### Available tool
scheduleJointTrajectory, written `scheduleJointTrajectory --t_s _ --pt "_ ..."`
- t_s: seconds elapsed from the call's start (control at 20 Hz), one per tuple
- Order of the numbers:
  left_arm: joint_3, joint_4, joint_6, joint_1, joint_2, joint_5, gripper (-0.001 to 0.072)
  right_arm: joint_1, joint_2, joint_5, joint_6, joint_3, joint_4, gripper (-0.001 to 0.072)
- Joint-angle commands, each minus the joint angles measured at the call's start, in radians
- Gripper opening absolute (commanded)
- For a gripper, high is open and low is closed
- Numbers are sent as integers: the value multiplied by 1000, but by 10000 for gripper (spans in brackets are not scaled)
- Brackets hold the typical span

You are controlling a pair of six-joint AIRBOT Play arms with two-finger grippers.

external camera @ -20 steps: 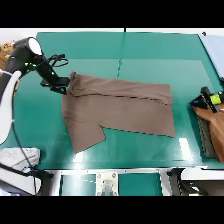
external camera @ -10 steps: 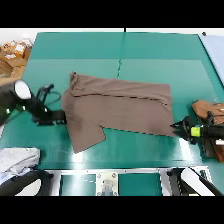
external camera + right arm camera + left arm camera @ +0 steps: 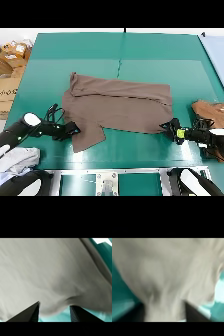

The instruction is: Fold the shirts.

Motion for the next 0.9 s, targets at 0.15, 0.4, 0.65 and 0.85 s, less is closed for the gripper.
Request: scheduleJointTrajectory --t_s 0.15,0.4,0.65,0.85 --pt "-14 -195 224 2 -10 -5 27 40 1 -111 -21 -3 56 12" --pt "81 -28 167 2 69 -292 25 -37 2 93 -5 122 -199 13" --pt "118 14 73 2 254 -312 25 -132 3 256 71 241 -374 14" --pt "269 6 113 2 217 -213 25 -45 1 224 33 328 -211 14"
